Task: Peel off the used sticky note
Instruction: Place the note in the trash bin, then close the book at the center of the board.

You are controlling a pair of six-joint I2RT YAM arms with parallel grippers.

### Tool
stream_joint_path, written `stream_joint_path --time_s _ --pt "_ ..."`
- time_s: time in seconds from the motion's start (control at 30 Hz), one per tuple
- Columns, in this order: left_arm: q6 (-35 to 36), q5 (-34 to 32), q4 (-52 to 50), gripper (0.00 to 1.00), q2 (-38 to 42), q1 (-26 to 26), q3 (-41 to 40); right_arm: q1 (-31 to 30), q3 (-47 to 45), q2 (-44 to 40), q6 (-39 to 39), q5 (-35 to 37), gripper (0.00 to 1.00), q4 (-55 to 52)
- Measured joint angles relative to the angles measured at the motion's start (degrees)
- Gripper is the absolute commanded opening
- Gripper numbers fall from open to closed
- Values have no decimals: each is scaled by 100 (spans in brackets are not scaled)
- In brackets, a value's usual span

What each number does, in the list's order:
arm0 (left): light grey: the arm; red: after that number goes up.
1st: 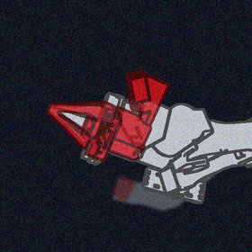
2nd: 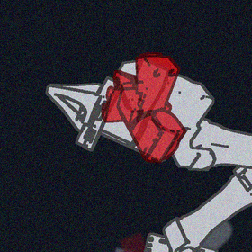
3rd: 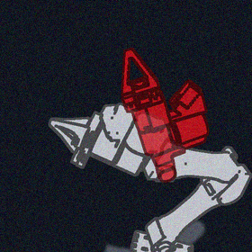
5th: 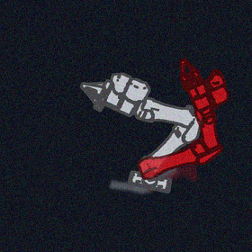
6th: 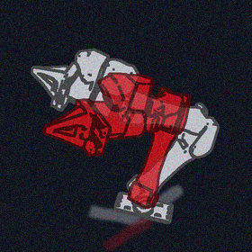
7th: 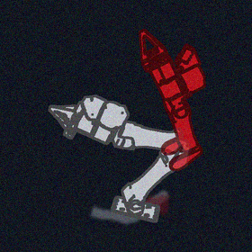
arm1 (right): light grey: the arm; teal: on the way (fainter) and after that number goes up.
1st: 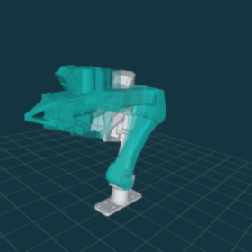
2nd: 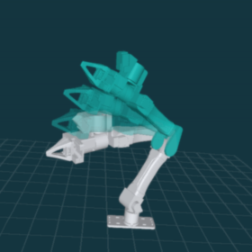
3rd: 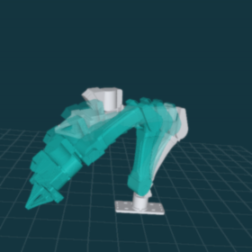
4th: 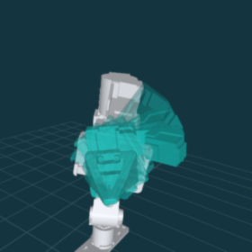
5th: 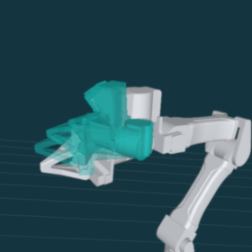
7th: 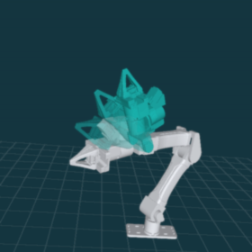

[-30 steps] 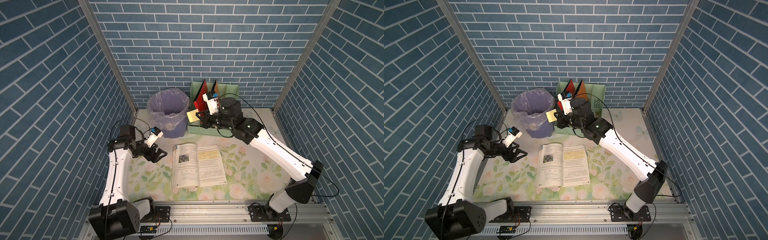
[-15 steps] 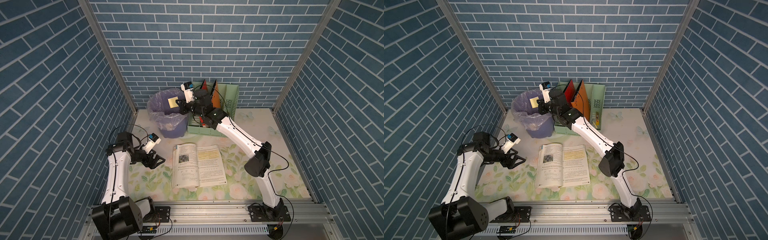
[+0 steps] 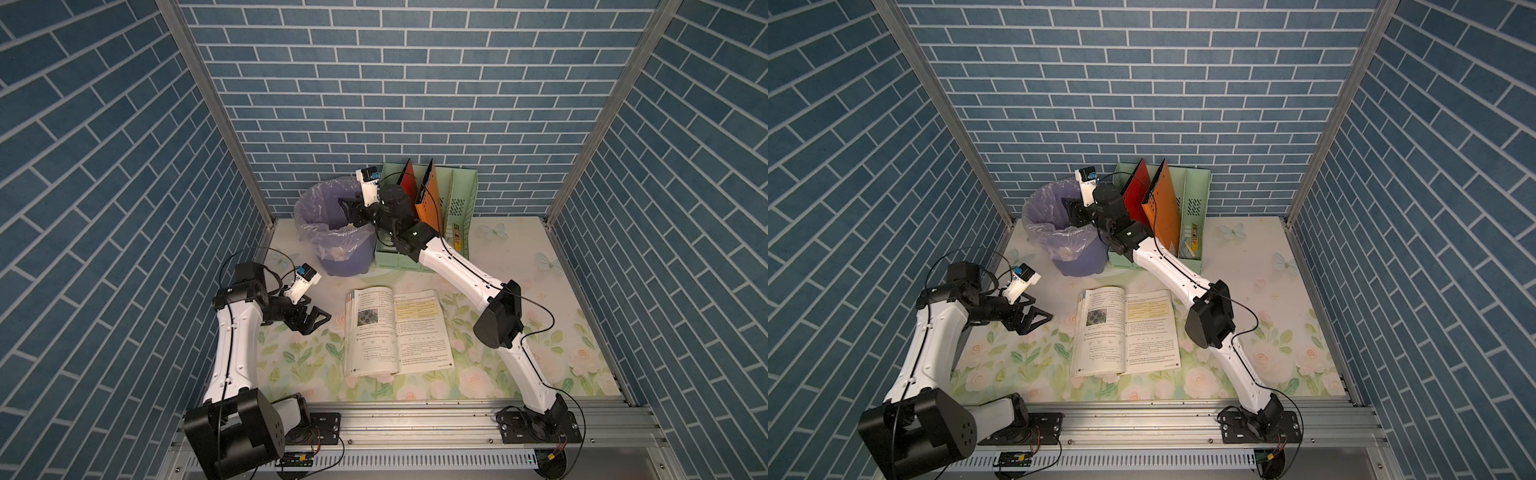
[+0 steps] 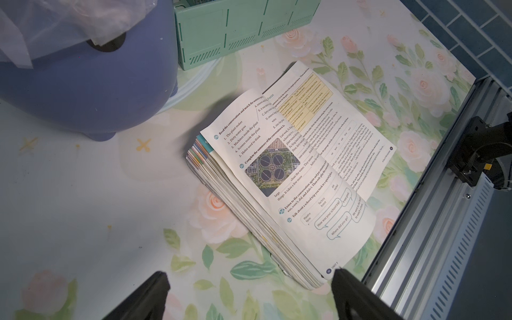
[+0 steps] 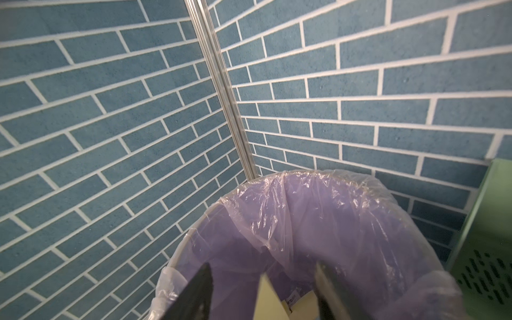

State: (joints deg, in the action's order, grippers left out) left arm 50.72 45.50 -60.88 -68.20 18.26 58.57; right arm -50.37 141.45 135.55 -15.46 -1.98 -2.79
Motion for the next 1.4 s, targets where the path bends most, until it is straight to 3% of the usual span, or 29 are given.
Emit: stream_joint_path --time_s 0.33,0.47,0.57,0.7,0.8,0.9,1.03,1.17,1.4 --pt "-31 44 17 95 -70 -2 0 -4 13 -129 358 122 91 -42" --pt "-33 -28 48 93 -70 -2 0 -20 -494 -702 393 236 95 -396" --pt "-35 -162 146 92 -70 -44 -46 -55 -1792 -1762 378 402 97 -529" --pt "-66 -511 356 91 -68 -319 -293 -118 -4385 -3722 236 647 98 -334" --pt "-197 -841 581 90 -48 -807 -538 -151 -6304 -5169 -101 815 98 -127" --pt "-459 -1246 955 89 -61 -1628 -789 -164 -7479 -6089 -516 951 98 -256" --pt "-863 -1746 1460 87 -297 -2588 -866 -157 -8679 -6808 -1119 1056 99 -461" --pt "-1180 -2164 1897 86 -765 -3176 -787 -55 -9674 -7243 -1716 1040 99 -828" --pt "-1429 -2715 2295 82 -1244 -3703 -765 474 -10546 -7313 -2387 560 98 -883"
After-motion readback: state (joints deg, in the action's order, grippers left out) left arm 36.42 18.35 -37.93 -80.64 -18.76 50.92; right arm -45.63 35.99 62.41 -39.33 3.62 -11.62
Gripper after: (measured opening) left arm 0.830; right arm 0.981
